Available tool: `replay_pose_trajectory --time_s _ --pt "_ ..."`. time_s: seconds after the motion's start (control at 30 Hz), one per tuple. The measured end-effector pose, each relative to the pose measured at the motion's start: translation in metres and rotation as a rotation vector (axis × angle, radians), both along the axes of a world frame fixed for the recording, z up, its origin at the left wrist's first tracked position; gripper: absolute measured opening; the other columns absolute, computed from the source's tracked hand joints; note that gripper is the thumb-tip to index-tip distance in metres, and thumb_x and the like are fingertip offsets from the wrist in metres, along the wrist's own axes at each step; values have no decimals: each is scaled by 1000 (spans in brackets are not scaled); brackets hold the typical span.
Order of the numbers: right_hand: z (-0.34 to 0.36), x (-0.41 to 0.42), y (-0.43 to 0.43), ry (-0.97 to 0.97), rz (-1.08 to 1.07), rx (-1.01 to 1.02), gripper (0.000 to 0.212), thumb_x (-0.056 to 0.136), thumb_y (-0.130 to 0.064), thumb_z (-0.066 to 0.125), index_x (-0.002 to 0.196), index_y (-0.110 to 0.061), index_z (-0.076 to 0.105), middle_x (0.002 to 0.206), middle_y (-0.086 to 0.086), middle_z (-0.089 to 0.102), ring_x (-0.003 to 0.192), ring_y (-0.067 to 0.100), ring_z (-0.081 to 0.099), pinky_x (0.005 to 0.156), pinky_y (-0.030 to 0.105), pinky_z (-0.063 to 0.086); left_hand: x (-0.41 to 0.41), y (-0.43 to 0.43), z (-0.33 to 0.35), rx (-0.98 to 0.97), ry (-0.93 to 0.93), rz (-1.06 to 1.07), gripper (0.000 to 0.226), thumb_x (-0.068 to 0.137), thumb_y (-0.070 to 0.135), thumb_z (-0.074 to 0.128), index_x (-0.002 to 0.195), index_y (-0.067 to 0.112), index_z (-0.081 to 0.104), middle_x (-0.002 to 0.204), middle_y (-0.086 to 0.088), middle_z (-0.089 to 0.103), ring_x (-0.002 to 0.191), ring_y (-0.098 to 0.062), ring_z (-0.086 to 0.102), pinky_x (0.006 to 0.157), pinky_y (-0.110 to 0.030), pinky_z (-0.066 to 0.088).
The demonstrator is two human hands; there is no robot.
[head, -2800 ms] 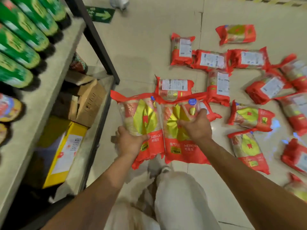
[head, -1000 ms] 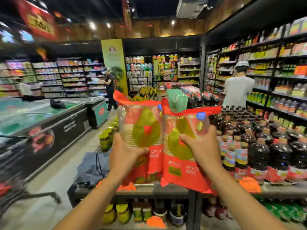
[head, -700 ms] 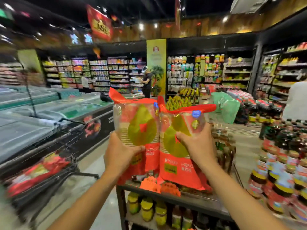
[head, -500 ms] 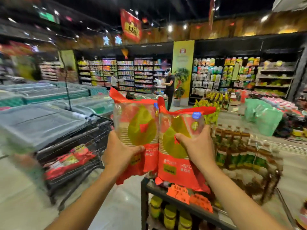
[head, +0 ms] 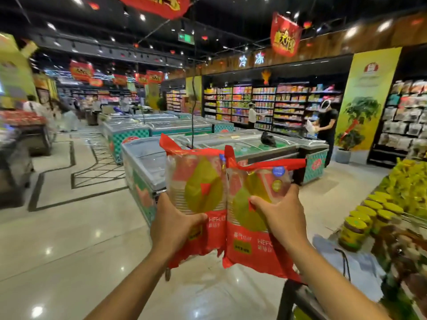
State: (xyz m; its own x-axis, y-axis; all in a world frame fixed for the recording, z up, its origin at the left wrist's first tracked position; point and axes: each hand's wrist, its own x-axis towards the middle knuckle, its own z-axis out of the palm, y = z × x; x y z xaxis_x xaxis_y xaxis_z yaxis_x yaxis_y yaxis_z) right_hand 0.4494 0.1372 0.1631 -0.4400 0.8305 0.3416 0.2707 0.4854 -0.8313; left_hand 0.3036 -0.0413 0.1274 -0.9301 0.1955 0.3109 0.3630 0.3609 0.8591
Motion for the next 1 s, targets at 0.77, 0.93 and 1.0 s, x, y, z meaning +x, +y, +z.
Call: replay_pose_trajectory --time_s 0.77,0.93,1.0 --pt "1 -199 165 61 391 -68 75 70 -49 89 122 -24 40 117 1 60 106 28 63 92 49 55 -126 121 8 -39 14 353 85 55 49 98 115 28 43 112 6 63 95 -20 65 79 -41 57" --pt "-6 -233 196 43 415 -79 79 69 -49 88 125 -19 41 122 5 61 111 32 61 93 48 52 -150 147 5 -60 15 397 87 54 51 98 118 29 43 113 6 62 96 -19 65 82 -45 58" --pt "-10 -247 205 44 432 -93 79 69 -50 88 125 -19 41 123 5 61 111 32 62 92 49 53 -162 155 3 -67 12 409 87 53 51 97 117 29 43 112 7 63 95 -19 65 81 -45 58"
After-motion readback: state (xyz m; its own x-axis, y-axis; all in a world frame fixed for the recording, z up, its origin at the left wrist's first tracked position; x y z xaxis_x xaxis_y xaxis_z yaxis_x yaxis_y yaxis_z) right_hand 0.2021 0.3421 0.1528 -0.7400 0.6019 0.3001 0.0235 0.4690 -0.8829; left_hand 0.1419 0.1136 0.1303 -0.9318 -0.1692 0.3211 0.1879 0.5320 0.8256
